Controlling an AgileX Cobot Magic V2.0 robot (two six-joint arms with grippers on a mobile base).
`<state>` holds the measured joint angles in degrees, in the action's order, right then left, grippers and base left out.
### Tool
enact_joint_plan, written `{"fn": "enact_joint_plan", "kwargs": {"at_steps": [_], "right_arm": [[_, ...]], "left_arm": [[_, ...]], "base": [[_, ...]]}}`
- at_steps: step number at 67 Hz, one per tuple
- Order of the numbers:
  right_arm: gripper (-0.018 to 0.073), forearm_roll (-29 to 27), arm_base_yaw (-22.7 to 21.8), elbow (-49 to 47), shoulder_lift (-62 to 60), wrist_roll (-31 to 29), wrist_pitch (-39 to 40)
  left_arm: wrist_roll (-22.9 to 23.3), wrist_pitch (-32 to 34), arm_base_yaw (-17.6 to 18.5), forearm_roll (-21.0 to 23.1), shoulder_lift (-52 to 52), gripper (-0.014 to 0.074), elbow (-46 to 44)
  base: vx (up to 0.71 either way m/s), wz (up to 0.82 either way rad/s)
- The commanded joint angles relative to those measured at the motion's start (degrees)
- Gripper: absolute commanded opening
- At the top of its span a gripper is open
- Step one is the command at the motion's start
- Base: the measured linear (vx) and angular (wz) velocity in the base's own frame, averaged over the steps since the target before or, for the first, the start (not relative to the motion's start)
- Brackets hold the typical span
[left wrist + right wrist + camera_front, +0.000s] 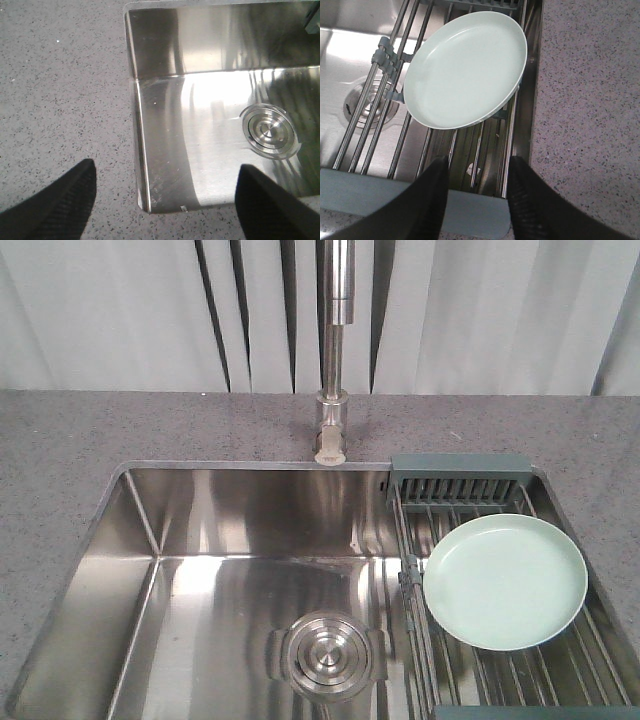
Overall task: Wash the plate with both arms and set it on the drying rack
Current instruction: 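Lift the right gripper up and away from the plate on the rack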
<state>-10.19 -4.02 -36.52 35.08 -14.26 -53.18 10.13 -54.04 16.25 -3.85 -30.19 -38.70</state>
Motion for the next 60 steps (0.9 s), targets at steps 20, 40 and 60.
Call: {"fn": "enact_joint_plan", "kwargs": {"at_steps": [20,40,60], "right_arm": [[0.0278,-1.0,0.0,-0.2,-5.8,-0.6,3.7],[0.0278,-1.0,0.0,-0.2,-5.8,-0.6,3.4],[0.0278,-1.0,0.0,-0.2,-5.8,-0.6,3.4]], "left_arm": [[0.4,3.2,0.0,-0.2,-0.3,0.0534,-1.1],[0.4,3.2,0.0,-0.2,-0.3,0.0534,-1.1],[0.4,3.2,0.0,-0.2,-0.3,0.0534,-1.1]], "base": [[0.00,0.00],[0.00,0.00],[0.00,0.00]]}}
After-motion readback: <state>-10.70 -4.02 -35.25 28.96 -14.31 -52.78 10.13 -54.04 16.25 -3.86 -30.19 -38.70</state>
